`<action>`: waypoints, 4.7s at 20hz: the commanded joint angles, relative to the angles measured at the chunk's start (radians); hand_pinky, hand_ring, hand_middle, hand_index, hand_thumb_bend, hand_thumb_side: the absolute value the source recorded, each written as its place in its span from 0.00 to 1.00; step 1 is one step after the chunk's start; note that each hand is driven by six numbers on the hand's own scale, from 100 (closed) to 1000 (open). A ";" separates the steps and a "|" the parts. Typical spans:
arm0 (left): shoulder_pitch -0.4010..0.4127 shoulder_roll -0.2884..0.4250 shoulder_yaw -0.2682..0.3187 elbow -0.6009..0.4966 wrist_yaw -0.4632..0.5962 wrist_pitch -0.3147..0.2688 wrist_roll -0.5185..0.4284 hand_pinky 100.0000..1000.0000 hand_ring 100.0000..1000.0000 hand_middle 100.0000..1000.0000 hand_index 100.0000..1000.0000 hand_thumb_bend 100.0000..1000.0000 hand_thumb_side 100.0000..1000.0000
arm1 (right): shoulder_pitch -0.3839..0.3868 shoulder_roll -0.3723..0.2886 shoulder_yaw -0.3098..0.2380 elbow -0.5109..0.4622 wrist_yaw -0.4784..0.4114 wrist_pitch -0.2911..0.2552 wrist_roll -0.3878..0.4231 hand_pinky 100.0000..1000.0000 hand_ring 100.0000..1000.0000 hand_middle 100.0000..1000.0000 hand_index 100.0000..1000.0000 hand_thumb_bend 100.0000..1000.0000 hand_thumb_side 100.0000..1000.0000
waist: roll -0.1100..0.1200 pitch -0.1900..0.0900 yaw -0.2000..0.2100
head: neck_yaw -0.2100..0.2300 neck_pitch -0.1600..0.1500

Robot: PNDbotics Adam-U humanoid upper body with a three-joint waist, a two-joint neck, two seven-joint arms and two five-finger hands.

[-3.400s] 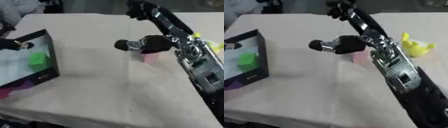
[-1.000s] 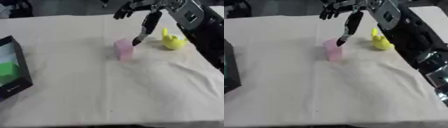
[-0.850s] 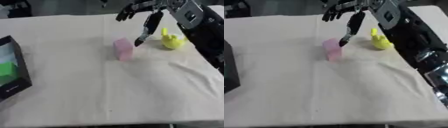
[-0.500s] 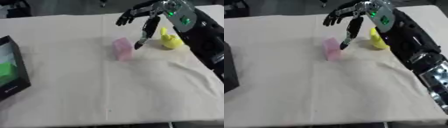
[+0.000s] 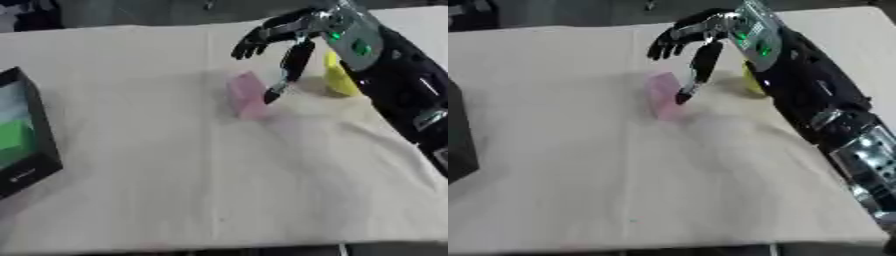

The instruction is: Pick up the objects with one hand, pass them to the other hand, and then place them into the box on the other side of the table.

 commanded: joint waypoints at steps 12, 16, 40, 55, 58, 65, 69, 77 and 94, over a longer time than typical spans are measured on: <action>-0.024 0.013 0.020 -0.009 0.002 0.004 0.004 0.82 0.68 0.65 0.75 0.48 0.52 | -0.020 0.005 -0.029 0.027 0.059 -0.012 0.019 0.88 0.88 0.83 0.92 0.63 0.17 | -0.004 0.018 0.019 | -0.005 0.002; -0.028 0.011 0.021 -0.010 0.002 0.004 0.004 0.82 0.68 0.65 0.75 0.48 0.52 | -0.019 0.008 -0.037 0.051 0.083 -0.021 0.019 0.88 0.88 0.84 0.92 0.62 0.17 | -0.005 0.026 0.025 | -0.007 -0.002; -0.035 0.003 0.026 -0.016 0.005 0.001 0.007 0.83 0.66 0.64 0.75 0.47 0.52 | -0.015 0.026 -0.074 0.110 0.119 0.003 0.019 0.86 0.81 0.71 0.79 0.49 0.05 | -0.004 0.049 0.046 | -0.020 -0.023; -0.033 0.002 0.031 -0.018 0.008 0.000 0.012 0.84 0.66 0.64 0.75 0.47 0.52 | -0.014 0.028 -0.100 0.118 0.092 0.018 0.019 0.82 0.72 0.52 0.60 0.33 0.00 | -0.003 0.051 0.048 | -0.026 -0.025; -0.032 0.003 0.031 -0.017 0.008 -0.001 0.012 0.84 0.66 0.65 0.75 0.47 0.52 | -0.015 0.027 -0.100 0.112 0.080 0.031 0.019 0.81 0.71 0.50 0.52 0.34 0.00 | -0.002 0.049 0.046 | -0.026 -0.024; -0.026 0.009 0.035 -0.016 0.007 0.000 0.014 0.84 0.66 0.65 0.75 0.47 0.52 | -0.023 0.015 -0.119 0.068 0.029 0.080 0.011 0.80 0.70 0.48 0.48 0.36 0.00 | 0.000 0.038 0.037 | -0.023 -0.019; -0.022 0.014 0.036 -0.016 0.006 0.000 0.015 0.84 0.66 0.65 0.75 0.47 0.52 | -0.023 0.003 -0.124 0.018 -0.014 0.118 -0.014 0.80 0.69 0.47 0.48 0.35 0.00 | 0.002 0.030 0.029 | -0.021 -0.016; -0.010 0.026 0.039 -0.015 0.005 0.000 0.016 0.84 0.66 0.65 0.75 0.47 0.52 | 0.012 -0.046 -0.151 -0.165 -0.135 0.232 -0.166 0.79 0.67 0.45 0.49 0.35 0.00 | 0.014 0.010 0.005 | -0.017 -0.013; -0.009 0.046 0.033 -0.017 -0.002 -0.002 0.005 0.84 0.66 0.65 0.75 0.48 0.51 | 0.229 -0.086 -0.205 -0.614 -0.313 0.479 -0.534 0.78 0.63 0.43 0.49 0.34 0.00 | 0.035 -0.018 -0.052 | -0.001 -0.028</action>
